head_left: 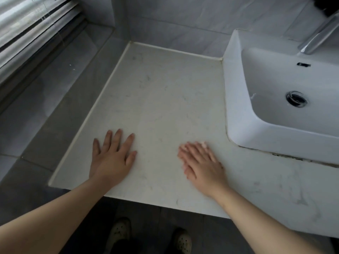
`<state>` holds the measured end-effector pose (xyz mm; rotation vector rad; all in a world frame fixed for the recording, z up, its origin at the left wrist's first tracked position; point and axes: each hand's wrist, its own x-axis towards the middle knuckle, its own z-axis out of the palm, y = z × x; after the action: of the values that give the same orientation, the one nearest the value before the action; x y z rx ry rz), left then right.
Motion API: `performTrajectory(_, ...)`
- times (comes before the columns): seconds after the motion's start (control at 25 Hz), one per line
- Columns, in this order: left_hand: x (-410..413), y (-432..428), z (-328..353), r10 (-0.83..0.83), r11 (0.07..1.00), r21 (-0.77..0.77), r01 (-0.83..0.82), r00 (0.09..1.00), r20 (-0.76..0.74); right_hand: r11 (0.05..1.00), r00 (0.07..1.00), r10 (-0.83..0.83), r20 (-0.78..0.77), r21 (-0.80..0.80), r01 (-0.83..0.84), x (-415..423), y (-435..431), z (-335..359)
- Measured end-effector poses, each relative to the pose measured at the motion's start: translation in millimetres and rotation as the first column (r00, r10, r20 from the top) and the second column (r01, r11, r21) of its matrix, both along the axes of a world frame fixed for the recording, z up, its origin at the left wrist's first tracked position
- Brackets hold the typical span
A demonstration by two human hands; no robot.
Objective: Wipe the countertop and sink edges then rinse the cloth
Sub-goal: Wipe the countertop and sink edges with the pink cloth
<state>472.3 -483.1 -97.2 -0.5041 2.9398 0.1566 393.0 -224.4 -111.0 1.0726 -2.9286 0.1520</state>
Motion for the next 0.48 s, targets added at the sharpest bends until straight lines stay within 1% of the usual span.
performTrajectory(0.04, 0, 1, 1, -0.008, 1.000, -0.003, 0.008, 1.000, -0.008, 0.997, 0.997, 0.070, 0.018, 0.006, -0.070, 0, 2, 2)
performTrajectory(0.08, -2, 4, 0, -0.038, 0.999, -0.005, 0.038, 0.999, -0.011, 0.997, 0.997, 0.077, 0.032, 0.007, -0.077, -6, 10, 4)
performTrajectory(0.16, -11, 26, 0, -0.175, 0.984, 0.019, 0.176, 0.984, -0.037, 0.998, 1.000, -0.014, -0.026, 0.067, 0.016, -17, 34, 8)
performTrajectory(0.24, -25, 65, -1, -0.307, 0.949, 0.042, 0.311, 0.948, -0.080, 0.975, 0.995, -0.088, -0.036, 0.199, 0.094, -19, 56, 17)
performTrajectory(0.28, -33, 84, -3, -0.338, 0.938, 0.053, 0.343, 0.938, -0.078, 0.958, 0.994, -0.109, 0.008, 0.268, 0.103, -17, 65, 21)
performTrajectory(0.32, -39, 98, -4, -0.327, 0.941, 0.065, 0.332, 0.942, -0.077, 0.948, 0.989, -0.137, 0.053, 0.296, 0.116, -14, 72, 23)
performTrajectory(0.4, -47, 112, -3, -0.282, 0.957, 0.046, 0.285, 0.958, -0.060, 0.947, 0.953, -0.263, 0.148, 0.229, 0.225, -4, 80, 18)
performTrajectory(0.44, -47, 111, -3, -0.278, 0.960, 0.031, 0.279, 0.959, -0.053, 0.944, 0.940, -0.303, 0.159, 0.187, 0.272, 2, 78, 16)
performTrajectory(0.48, -46, 110, -5, -0.280, 0.959, 0.024, 0.282, 0.959, -0.050, 0.942, 0.940, -0.328, 0.099, 0.115, 0.316, 6, 77, 13)
